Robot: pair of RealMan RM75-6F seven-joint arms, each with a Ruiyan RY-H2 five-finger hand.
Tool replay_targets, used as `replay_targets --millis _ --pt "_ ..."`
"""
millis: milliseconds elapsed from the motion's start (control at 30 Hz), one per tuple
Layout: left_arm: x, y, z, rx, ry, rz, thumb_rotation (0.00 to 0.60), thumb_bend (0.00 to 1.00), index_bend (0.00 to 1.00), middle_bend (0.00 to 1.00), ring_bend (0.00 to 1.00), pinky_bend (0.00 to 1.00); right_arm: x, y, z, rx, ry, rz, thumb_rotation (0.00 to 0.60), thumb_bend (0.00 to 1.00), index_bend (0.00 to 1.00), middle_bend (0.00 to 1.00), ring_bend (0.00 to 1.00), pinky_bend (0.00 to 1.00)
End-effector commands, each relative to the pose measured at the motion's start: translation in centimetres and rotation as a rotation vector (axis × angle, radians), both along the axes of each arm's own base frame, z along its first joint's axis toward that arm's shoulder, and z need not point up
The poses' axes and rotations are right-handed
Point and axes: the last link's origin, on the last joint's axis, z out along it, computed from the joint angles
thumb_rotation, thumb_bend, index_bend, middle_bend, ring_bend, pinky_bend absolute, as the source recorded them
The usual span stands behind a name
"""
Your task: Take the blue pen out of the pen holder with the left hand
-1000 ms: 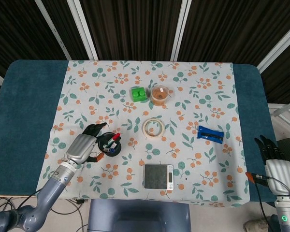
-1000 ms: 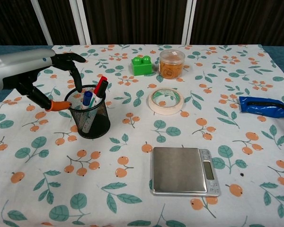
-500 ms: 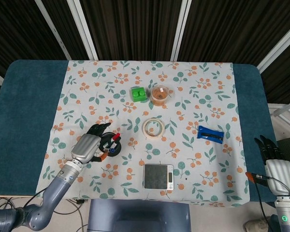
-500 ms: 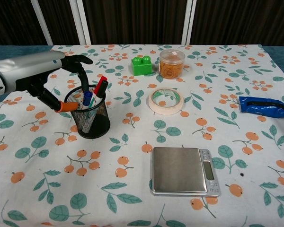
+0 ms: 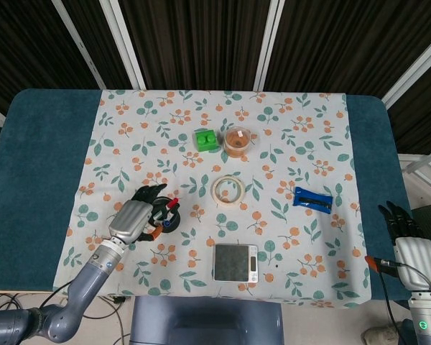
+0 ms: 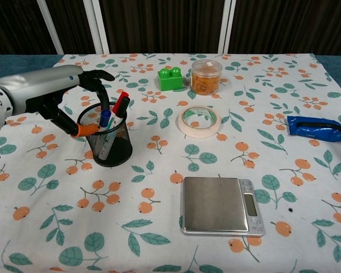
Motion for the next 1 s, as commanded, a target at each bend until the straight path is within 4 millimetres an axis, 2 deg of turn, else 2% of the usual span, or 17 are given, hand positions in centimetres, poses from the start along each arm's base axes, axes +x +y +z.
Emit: replay_targets --millis 33,367,833,1000 --pt "0.12 -0.04 -0.18 -0.006 0.0 0.001 0.6 0.36 0.46 0.0 0.0 0.0 0.01 -0.01 0.0 0.0 0.0 0.0 0.6 0.13 0.07 0.0 0.04 0.17" --pt "0.46 -0.11 -0.36 -0.006 0.008 -0.011 0.6 0.36 0.49 0.0 0.0 0.0 0.01 -0.01 -0.03 0.003 -0.002 -0.001 0.6 0.13 0.07 0.0 0.04 0.17" --pt "0.66 0.11 -0.12 0.0 0.007 -0.011 0.6 0.36 0.48 0.0 0.0 0.0 -0.02 -0.04 -0.03 0.001 0.001 -0.006 0.6 0.13 0.08 0.0 0.04 0.17" --pt "0.68 0.07 0.1 0.003 0.013 -0.012 0.6 0.36 0.51 0.0 0.0 0.0 -0.03 -0.03 -0.03 0.003 0.002 -0.008 0.6 0.13 0.08 0.0 0.04 0.17"
